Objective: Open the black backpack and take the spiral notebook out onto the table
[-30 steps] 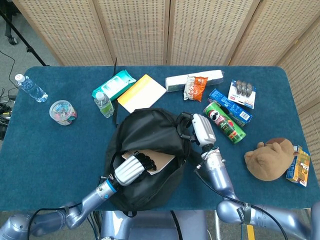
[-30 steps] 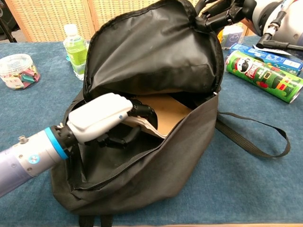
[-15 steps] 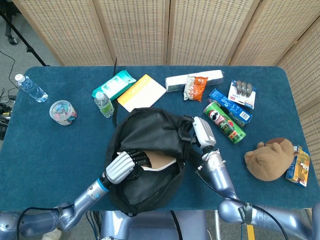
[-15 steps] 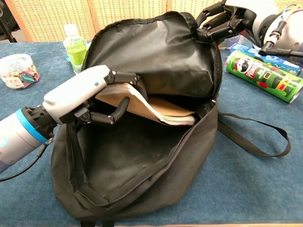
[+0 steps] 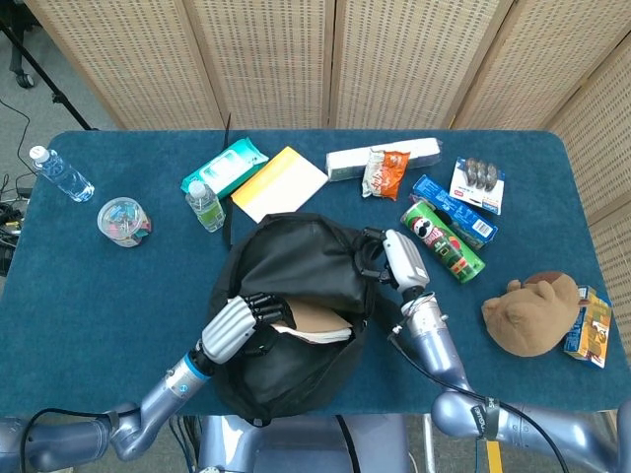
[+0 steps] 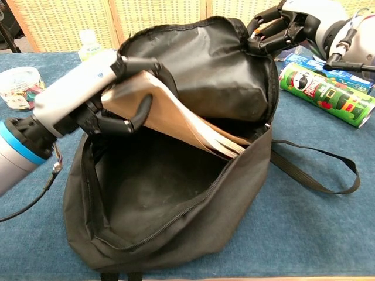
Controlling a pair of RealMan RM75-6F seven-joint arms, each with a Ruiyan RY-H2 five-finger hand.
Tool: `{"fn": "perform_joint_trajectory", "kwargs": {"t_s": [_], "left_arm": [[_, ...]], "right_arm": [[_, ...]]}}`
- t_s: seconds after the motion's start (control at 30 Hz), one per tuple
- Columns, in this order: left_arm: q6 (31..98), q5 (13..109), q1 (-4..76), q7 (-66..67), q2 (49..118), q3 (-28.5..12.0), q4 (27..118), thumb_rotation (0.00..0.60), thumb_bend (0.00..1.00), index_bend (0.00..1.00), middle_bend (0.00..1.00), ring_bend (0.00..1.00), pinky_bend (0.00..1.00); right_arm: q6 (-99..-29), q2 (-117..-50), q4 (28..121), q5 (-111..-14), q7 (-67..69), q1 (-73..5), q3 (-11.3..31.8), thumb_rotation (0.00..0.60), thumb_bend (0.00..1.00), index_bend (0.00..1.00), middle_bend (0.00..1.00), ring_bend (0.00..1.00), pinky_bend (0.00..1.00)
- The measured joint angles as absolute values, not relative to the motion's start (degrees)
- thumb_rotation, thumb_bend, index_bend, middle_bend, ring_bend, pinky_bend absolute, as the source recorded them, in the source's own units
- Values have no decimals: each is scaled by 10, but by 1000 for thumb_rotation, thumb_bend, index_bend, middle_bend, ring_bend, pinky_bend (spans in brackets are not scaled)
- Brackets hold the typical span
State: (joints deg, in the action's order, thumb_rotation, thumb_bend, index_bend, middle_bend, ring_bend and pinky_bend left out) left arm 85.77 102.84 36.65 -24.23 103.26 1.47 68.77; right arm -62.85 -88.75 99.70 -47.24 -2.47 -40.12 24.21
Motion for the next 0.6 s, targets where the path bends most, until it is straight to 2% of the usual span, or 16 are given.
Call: {"fn": "perform_joint_trajectory", "kwargs": {"t_s": [0.6], "left_arm": [[890,1013,359,-258,916,-32,851,600,668,829,555,356,444]], "right_arm": [[-628,-900,967,-473,-27,-397,223,600,724,672,664,529,490]]}}
